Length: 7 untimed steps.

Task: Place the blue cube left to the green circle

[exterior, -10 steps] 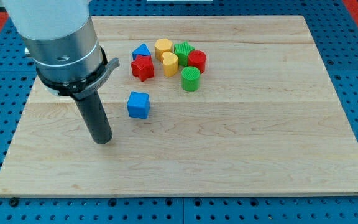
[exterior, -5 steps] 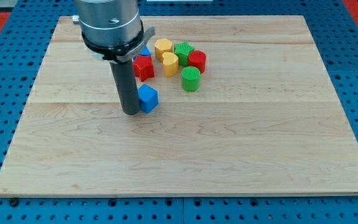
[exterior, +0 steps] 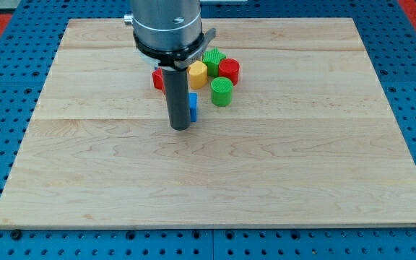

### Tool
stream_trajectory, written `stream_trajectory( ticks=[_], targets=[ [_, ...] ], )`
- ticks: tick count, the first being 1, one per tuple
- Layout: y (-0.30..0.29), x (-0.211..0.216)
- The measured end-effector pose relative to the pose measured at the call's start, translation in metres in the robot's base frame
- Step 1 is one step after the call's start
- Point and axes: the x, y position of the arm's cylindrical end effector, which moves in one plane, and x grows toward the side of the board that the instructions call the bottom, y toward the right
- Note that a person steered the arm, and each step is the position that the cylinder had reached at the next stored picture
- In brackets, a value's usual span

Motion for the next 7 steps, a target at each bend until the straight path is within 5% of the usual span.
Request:
stream_trajectory(
  ticks=[7],
  targets=[
    [0.0115,-0.0076]
  ],
)
